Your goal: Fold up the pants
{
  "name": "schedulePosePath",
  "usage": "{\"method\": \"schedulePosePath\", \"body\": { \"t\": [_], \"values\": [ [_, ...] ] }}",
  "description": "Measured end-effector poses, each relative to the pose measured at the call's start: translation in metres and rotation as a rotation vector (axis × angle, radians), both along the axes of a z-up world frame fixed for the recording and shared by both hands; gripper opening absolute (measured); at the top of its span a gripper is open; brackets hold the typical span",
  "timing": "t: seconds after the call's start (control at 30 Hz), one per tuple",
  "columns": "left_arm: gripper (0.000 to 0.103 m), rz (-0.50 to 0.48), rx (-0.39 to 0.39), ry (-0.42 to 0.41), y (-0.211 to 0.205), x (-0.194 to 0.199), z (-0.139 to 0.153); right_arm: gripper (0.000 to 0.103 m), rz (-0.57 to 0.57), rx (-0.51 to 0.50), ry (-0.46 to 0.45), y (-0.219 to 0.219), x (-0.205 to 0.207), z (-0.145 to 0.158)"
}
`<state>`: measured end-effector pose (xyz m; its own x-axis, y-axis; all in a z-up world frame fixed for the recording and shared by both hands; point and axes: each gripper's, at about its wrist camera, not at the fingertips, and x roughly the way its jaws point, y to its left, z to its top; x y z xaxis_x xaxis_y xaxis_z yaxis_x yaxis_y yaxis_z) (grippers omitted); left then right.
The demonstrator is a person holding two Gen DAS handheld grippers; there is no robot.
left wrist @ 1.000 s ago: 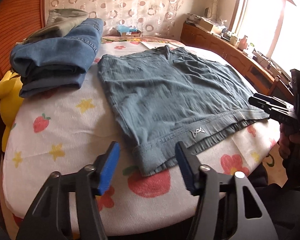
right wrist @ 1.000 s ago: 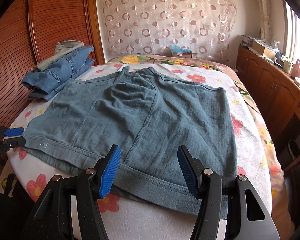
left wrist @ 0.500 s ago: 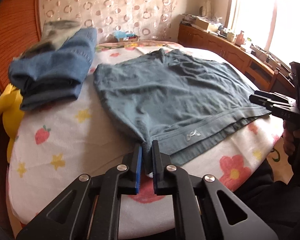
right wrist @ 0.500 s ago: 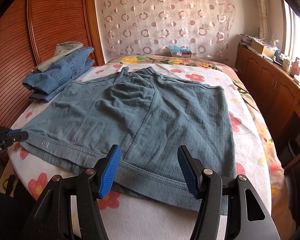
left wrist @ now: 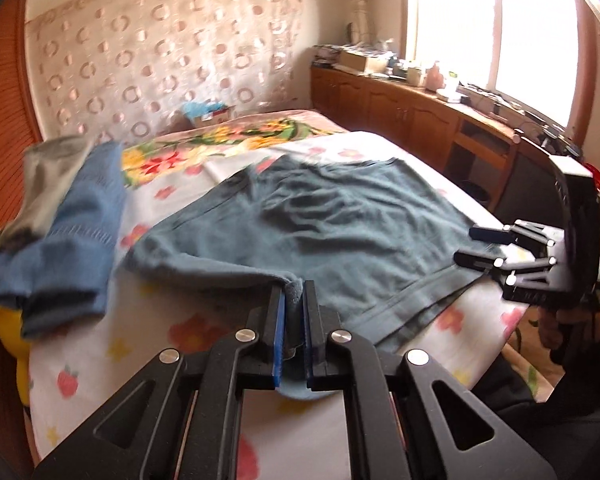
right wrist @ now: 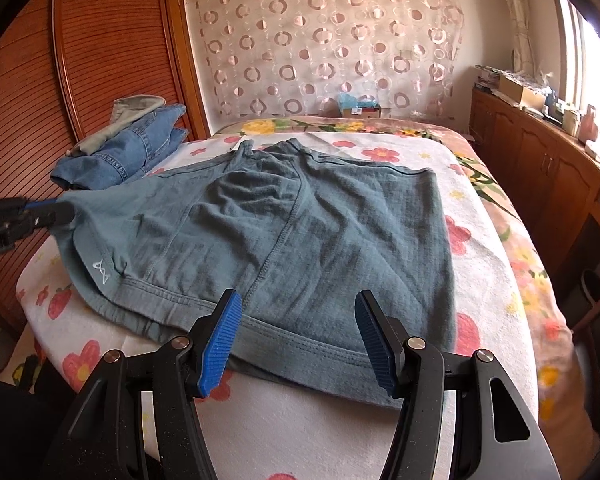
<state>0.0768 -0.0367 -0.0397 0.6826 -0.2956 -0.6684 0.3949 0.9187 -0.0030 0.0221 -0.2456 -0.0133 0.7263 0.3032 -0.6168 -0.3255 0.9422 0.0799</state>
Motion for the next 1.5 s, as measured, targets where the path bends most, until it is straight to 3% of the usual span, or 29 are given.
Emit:
{"method": "schedulePosePath", "body": {
  "t": [0.4, 0.67, 0.83, 0.9, 0.97, 1.07, 1.5],
  "values": [
    [0.009, -0.141, 0.002, -0.006, -0.078, 0.026, 0.024, 0.061, -0.035, 0.025, -0.012, -0.018, -0.002, -0.003],
    [0.009, -0.153, 0.001, 0.003, -0.095, 0.027, 0.025, 0.061, -0.045, 0.038, -0.009, -0.019, -0.003, -0.007],
    [0.026, -0.118, 0.013, 0.002, -0.089, 0.03, 0.023, 0.061, -0.047, 0.041, -0.007, -0.021, -0.003, -0.007],
    [0.045, -0.1, 0.011, -0.012, -0.084, 0.03, 0.023, 0.061, -0.045, 0.04, -0.007, -0.02, -0.002, -0.006],
    [0.051, -0.09, 0.004, -0.021, -0.078, 0.03, 0.024, 0.061, -0.041, 0.039, -0.008, -0.018, -0.002, -0.007],
    [0.081, -0.062, -0.001, -0.04, -0.069, 0.029, 0.025, 0.061, -0.034, 0.036, -0.008, -0.015, 0.0, -0.007],
    [0.083, 0.025, 0.0, 0.023, -0.029, 0.031, -0.012, 0.061, 0.042, 0.036, -0.023, 0.015, 0.012, -0.007]
  ]
}}
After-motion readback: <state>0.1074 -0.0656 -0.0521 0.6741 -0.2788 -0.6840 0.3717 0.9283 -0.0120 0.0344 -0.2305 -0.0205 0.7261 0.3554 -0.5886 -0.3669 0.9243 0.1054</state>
